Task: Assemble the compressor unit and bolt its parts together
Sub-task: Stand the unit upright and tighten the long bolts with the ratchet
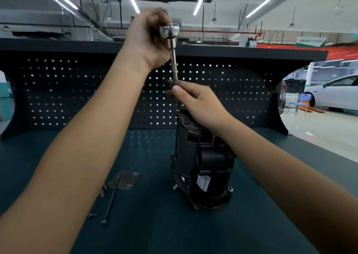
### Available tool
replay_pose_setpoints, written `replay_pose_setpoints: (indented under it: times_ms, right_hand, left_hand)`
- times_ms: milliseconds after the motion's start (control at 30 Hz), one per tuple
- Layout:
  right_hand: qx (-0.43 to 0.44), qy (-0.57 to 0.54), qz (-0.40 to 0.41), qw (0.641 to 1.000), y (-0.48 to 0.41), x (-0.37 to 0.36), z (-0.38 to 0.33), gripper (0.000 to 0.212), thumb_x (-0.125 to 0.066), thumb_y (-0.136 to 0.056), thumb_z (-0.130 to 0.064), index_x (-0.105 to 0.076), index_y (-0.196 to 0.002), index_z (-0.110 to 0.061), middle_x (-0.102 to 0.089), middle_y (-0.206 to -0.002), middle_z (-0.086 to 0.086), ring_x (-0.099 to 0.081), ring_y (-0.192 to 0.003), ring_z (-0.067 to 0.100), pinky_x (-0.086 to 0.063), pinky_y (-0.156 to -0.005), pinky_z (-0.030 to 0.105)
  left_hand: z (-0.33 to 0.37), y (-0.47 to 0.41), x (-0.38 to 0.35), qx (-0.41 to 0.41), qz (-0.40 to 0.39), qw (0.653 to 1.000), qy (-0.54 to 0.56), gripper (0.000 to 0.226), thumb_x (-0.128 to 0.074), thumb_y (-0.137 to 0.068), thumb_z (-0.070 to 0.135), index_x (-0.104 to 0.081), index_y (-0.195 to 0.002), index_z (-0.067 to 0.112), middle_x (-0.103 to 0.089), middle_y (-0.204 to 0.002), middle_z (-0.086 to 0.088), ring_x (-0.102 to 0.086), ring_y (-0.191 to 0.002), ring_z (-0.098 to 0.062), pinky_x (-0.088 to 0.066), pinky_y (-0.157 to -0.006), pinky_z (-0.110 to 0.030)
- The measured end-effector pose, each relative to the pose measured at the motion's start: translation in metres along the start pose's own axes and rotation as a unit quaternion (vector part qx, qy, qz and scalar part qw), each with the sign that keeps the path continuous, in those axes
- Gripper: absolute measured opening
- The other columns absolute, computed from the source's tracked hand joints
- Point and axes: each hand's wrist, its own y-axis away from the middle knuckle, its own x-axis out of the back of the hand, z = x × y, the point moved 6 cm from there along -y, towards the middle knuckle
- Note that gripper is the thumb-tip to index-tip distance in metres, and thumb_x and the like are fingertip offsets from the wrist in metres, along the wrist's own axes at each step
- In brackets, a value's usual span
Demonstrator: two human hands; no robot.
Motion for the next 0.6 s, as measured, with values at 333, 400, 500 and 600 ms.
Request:
replay_pose_setpoints:
  times_ms: [333,400,500,600]
  right_hand:
    - [0.024,0.059,0.044,0.997,-0.001,0.006,-0.004,0.024,-0.048,-0.096,-0.021,-0.069,-0.09,-0.012,-0.045,-0.04,-0.013,-0.039,-0.036,0.0,-0.028,-0.042,0.008]
    - [0.017,0.057,0.054,0.997,-0.002,0.005,-0.002,0.024,-0.049,-0.095,-0.022,-0.07,-0.09,-0.011,-0.046,-0.039,-0.017,-0.04,-0.036,-0.001,-0.028,-0.041,0.008]
    - [0.01,0.035,0.051,0.998,0.0,0.005,-0.002,0.02,-0.051,-0.094,-0.024,-0.068,-0.087,-0.017,-0.066,-0.068,-0.012,-0.053,-0.053,0.001,-0.041,-0.051,0.013]
    - [0.012,0.009,0.034,0.999,0.001,0.005,-0.003,0.015,-0.054,-0.093,-0.027,-0.066,-0.086,-0.022,-0.069,-0.076,-0.01,-0.056,-0.061,-0.002,-0.043,-0.057,0.011]
  left_hand:
    - [0.01,0.022,0.0,-0.212,-0.019,0.97,-0.117,0.03,-0.038,-0.098,0.014,-0.048,-0.07,0.009,-0.047,-0.041,0.005,-0.061,-0.051,-0.012,-0.049,-0.052,-0.022]
    - [0.013,0.041,-0.008,-0.343,-0.029,0.905,-0.249,0.028,-0.036,-0.099,0.012,-0.047,-0.073,0.01,-0.052,-0.046,0.006,-0.064,-0.062,-0.012,-0.051,-0.067,-0.025]
    - [0.006,0.049,-0.018,-0.377,-0.088,0.874,-0.294,0.027,-0.033,-0.098,0.011,-0.047,-0.074,0.011,-0.053,-0.044,0.007,-0.064,-0.062,-0.012,-0.05,-0.07,-0.025]
    - [0.008,0.031,-0.011,-0.237,-0.094,0.959,-0.124,0.03,-0.032,-0.101,0.017,-0.046,-0.075,0.008,-0.043,-0.038,0.006,-0.06,-0.049,-0.013,-0.049,-0.053,-0.023]
